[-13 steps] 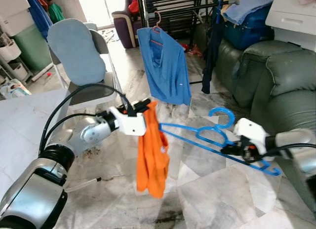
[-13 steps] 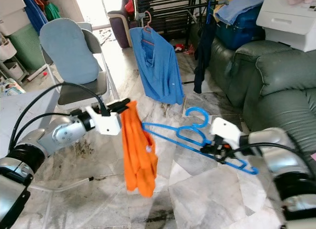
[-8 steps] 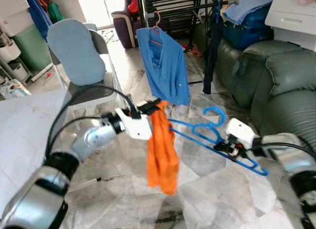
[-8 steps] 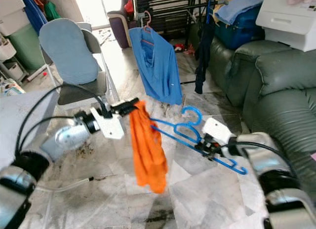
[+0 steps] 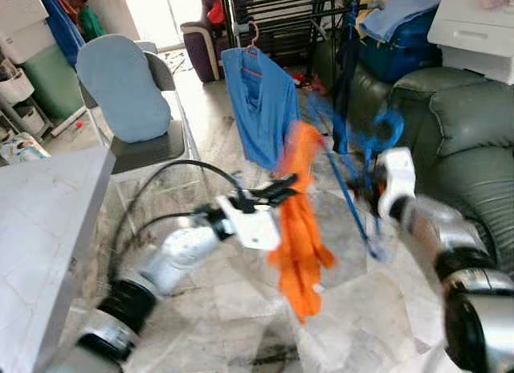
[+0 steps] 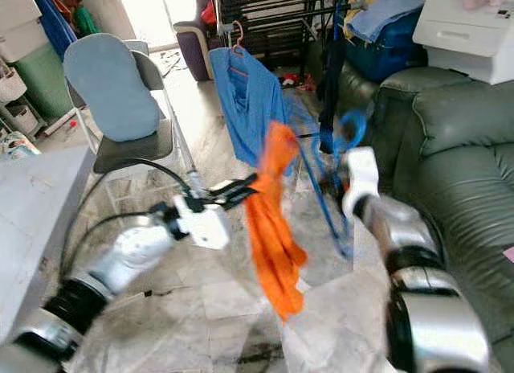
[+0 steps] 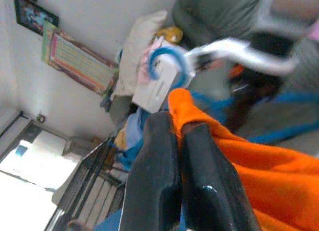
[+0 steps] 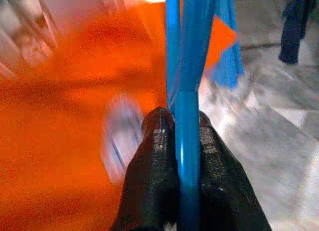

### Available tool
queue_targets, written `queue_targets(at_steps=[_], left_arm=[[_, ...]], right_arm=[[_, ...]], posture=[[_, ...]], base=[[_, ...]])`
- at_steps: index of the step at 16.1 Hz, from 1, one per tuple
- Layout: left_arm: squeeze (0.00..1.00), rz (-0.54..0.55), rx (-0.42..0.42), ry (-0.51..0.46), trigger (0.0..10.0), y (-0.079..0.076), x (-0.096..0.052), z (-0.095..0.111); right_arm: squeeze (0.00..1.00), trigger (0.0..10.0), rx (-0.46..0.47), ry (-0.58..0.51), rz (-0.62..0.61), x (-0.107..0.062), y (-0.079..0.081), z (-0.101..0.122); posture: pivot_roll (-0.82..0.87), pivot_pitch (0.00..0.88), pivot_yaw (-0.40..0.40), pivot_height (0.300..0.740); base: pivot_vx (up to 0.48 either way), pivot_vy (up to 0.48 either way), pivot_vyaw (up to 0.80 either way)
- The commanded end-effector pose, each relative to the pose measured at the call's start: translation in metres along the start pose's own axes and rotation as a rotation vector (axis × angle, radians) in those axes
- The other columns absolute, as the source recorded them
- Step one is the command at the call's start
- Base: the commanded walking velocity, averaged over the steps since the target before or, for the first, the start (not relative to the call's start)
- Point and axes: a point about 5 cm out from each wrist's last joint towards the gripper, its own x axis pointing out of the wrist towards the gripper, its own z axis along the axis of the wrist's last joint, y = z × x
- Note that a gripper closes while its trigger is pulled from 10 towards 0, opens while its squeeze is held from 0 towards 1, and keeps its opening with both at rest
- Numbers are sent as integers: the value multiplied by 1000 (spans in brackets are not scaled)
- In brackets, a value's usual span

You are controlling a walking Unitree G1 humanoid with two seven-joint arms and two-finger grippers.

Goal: Hang hanger

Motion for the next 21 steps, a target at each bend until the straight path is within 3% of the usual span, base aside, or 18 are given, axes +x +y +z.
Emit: queue_targets(at_steps=[1, 2, 3, 6, 7, 8, 10, 12, 15, 21], left_arm=[[0, -4, -3, 15, 10000, -2, -1, 0], [0, -6, -5, 21, 10000, -4, -1, 0], [0, -2, -9, 46, 10000, -4, -1, -2], [0, 17, 16, 129, 10000, 4, -6, -15], [0, 34, -8, 157, 10000, 10, -9, -23], [0, 31, 6, 209, 10000, 19, -14, -34], [0, 47, 6, 284, 10000, 33, -22, -48], [0, 55, 59, 380, 10000, 50, -31, -65], [0, 69, 88, 429, 10000, 65, -34, -72], [0, 27, 125, 439, 10000, 66, -35, -77]], right_arm=[[0, 10000, 95, -46, 13, 6, 8, 11], [0, 10000, 92, -41, 41, 8, 12, 12], [0, 10000, 30, -16, 103, 9, 18, 13], [0, 10000, -22, -3, 141, 2, 13, 15], [0, 10000, -125, 15, 236, -5, 13, 16], [0, 10000, -318, 64, 317, -17, 9, 14], [0, 10000, -514, 156, 406, -32, 2, 9], [0, 10000, -627, 226, 485, -51, -8, 15], [0, 10000, -649, 267, 525, -63, -13, 22], [0, 10000, -655, 321, 627, -78, -10, 20]], posture=[[-43, 0, 97, 740], [-43, 0, 94, 740], [-46, 0, 87, 740], [-51, 0, 79, 740], [-51, 0, 79, 740], [-58, 0, 88, 740], [-65, 0, 96, 740], [-71, 0, 110, 740], [-71, 0, 125, 740], [-71, 0, 137, 740]], base=[[0, 0, 0], [0, 0, 0], [0, 0, 0], [0, 0, 0], [0, 0, 0], [0, 0, 0], [0, 0, 0], [0, 0, 0], [0, 0, 0], [0, 0, 0]])
